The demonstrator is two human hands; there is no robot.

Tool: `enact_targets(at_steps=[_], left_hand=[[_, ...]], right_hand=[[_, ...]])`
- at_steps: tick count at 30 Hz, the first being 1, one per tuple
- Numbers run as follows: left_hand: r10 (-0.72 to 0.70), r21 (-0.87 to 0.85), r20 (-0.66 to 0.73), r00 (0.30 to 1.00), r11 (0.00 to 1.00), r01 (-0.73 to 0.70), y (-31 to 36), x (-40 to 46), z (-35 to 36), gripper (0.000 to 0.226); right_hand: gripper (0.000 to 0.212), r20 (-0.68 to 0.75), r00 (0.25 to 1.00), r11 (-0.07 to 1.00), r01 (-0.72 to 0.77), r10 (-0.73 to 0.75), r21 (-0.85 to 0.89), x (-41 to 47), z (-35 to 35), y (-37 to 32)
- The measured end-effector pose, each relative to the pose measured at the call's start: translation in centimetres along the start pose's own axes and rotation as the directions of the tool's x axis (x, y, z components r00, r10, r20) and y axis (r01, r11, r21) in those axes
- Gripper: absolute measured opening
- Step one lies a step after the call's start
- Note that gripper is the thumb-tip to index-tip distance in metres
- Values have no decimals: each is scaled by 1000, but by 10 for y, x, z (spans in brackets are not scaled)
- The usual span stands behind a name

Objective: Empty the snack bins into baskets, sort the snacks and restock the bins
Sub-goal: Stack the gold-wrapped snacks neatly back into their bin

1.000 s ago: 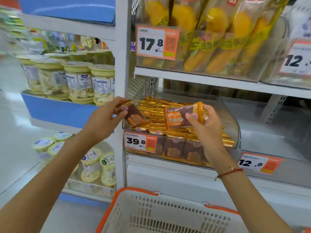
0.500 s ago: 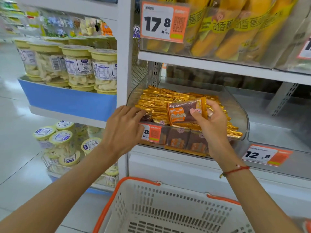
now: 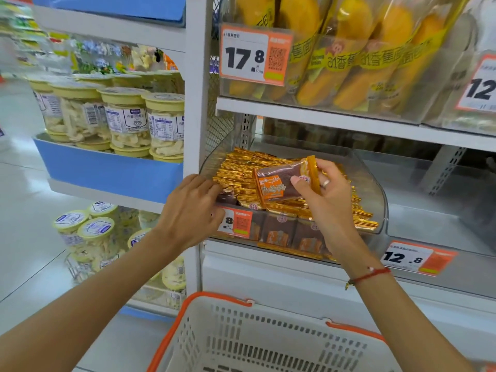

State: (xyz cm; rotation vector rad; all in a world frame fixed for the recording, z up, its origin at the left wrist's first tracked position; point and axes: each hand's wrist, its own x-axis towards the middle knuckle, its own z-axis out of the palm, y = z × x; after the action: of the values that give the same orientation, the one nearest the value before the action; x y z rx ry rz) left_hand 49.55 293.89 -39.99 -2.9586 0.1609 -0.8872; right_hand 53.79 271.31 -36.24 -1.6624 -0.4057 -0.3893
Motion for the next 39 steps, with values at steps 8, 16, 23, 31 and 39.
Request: enact_targets(at_steps=[8, 16, 23, 31, 39], left_hand=[[90, 24, -133, 987, 996, -87, 11, 0, 4, 23], [158, 152, -129, 979, 979, -138, -11, 24, -6, 11], [188, 172, -89, 978, 970, -171, -16, 21, -12, 29], [88, -58, -84, 993, 994, -93, 11, -9, 12, 42], [34, -48, -165, 986, 998, -42, 20, -7, 16, 41]], right_hand=[[45, 311, 948, 834, 220, -62, -506, 16, 32, -4], [42, 576, 816, 769, 335, 52, -544, 43, 37, -13], [29, 427, 881, 580, 460, -204, -672, 20, 61, 22], [31, 362, 878, 556, 479, -314, -679, -23, 47, 52], [48, 536, 817, 471, 566, -212, -677, -22, 54, 44]])
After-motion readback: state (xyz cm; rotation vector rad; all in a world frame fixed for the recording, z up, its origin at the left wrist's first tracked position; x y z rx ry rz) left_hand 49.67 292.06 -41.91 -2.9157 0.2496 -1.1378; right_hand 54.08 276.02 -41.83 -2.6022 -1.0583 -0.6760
